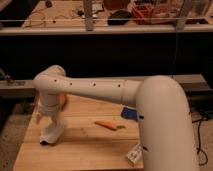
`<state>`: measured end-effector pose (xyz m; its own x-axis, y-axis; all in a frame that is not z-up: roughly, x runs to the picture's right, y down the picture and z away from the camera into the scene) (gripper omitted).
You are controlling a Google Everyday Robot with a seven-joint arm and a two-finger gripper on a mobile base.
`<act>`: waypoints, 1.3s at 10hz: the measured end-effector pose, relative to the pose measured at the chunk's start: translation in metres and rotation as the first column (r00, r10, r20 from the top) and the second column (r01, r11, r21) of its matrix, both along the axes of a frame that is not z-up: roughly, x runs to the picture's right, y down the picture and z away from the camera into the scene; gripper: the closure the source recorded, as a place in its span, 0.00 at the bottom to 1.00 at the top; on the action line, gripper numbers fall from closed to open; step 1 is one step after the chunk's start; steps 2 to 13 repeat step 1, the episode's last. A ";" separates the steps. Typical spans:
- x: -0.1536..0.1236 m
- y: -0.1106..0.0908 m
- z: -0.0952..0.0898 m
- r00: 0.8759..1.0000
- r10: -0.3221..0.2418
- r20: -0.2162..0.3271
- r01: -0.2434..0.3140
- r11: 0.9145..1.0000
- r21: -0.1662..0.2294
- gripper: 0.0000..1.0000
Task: Place the ceramic cup over the eraser
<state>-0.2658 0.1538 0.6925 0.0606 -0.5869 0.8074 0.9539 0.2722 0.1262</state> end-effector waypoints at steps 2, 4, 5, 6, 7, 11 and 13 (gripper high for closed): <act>0.000 0.000 0.000 1.000 0.000 0.000 0.000 1.000 0.000 0.41; 0.000 0.000 0.000 1.000 0.000 0.000 0.000 1.000 0.000 0.41; 0.000 0.000 0.000 1.000 0.000 0.000 0.000 1.000 0.000 0.41; 0.000 0.000 0.000 1.000 0.000 0.000 0.000 1.000 0.000 0.41; 0.000 0.000 0.000 1.000 0.000 0.000 0.000 1.000 0.000 0.41; 0.000 0.000 0.000 1.000 0.000 0.000 0.000 1.000 0.000 0.41; 0.000 0.000 0.000 1.000 0.000 0.000 0.000 1.000 0.000 0.41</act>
